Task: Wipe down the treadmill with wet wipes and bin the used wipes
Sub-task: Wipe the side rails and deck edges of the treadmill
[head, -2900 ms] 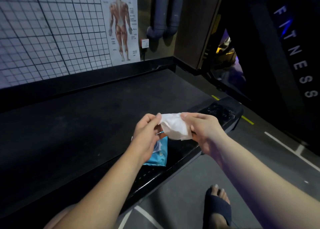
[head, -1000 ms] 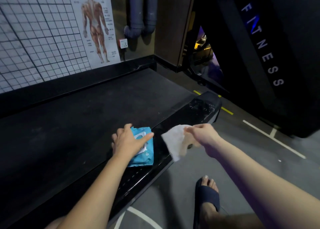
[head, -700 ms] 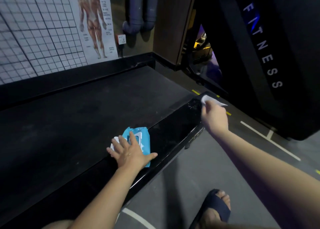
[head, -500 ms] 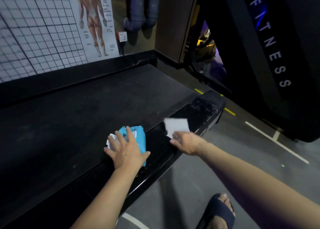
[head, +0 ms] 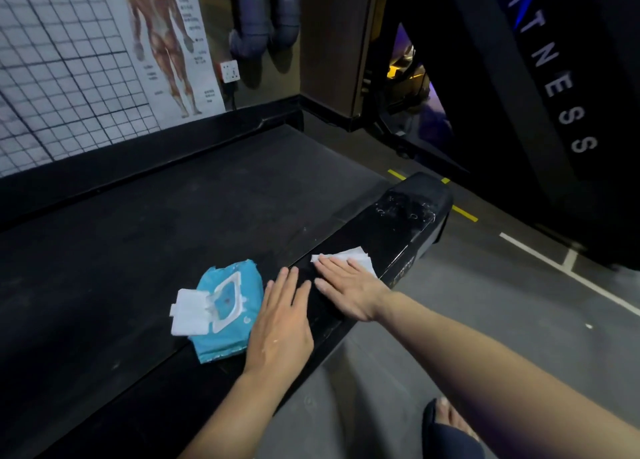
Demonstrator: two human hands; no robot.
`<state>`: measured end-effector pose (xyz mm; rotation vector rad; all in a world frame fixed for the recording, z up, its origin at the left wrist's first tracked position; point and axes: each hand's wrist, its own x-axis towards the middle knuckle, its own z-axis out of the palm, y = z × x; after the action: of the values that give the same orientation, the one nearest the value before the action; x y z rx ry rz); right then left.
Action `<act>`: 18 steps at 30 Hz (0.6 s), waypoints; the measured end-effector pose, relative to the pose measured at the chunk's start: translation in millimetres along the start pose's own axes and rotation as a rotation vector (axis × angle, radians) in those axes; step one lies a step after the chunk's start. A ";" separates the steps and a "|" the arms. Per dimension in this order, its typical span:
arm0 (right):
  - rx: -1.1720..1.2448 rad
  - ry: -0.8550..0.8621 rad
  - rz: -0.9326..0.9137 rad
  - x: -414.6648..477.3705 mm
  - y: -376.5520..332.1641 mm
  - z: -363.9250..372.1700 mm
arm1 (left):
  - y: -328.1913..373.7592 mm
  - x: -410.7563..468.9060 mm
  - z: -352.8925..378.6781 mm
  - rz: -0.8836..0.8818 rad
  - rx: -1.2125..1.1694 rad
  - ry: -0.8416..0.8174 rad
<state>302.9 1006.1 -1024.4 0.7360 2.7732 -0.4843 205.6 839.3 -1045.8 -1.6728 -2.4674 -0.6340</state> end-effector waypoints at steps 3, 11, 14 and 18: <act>0.068 -0.059 0.048 20.6 17.4 -17.1 | 14.4 18.4 3.5 -0.101 -0.062 -0.104; -0.013 0.029 0.130 74.0 103.0 -44.2 | 32.9 92.9 41.0 -0.269 -0.191 -0.287; -0.064 0.057 0.181 88.3 149.1 -60.4 | 31.5 98.9 53.6 -0.289 -0.190 -0.290; -0.178 0.132 0.222 110.7 195.7 -76.4 | 29.4 96.8 61.6 -0.323 -0.215 -0.238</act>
<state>299.3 1243.2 -1037.5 1.0490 2.7595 -0.1487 203.4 956.2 -1064.1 -1.5015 -2.9727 -0.8007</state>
